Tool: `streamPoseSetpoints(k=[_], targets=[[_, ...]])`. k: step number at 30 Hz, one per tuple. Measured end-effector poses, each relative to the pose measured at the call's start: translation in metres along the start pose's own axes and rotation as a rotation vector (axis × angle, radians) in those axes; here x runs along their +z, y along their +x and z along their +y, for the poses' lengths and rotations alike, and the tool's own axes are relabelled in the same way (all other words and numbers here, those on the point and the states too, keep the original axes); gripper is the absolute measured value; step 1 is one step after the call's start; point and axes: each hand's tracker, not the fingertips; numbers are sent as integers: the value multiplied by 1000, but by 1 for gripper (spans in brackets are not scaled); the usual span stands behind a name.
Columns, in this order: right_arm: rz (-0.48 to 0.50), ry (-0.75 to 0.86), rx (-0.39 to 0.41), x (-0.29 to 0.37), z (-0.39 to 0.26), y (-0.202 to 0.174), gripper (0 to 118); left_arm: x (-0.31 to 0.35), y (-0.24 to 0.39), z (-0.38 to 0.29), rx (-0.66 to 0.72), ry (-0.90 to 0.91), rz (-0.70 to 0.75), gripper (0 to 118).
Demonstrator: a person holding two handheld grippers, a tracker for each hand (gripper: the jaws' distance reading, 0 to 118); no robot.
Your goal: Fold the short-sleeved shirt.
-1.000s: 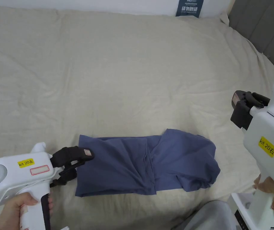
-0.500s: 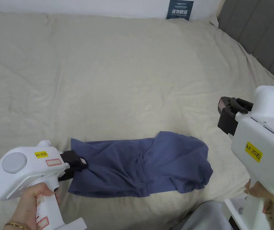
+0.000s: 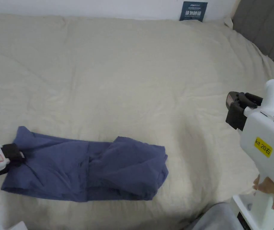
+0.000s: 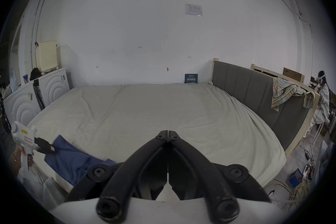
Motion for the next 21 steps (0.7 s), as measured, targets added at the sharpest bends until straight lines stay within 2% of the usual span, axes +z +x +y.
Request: streamPoseSetpoints(k=[3,6,11,14,17,21], targets=[[13,-7,-7,-4,-1,-4,0,27,-3,6,3,62,61,13],[31,-11,-16,-7,-2,-9,0,41,19,0,-110,83,60,13],[47,-9,-9,-5,-3,-17,0,48,96,-36,-285,78,-89,13],[54,-4,-7,1,-3,-16,0,28,145,-62,-405,3,-201,13],[35,7,-11,7,-3,-8,0,-8,185,-89,-450,-96,-260,13],[-4,8,-33,15,-3,9,0,-54,227,-122,-498,-221,-261,13]])
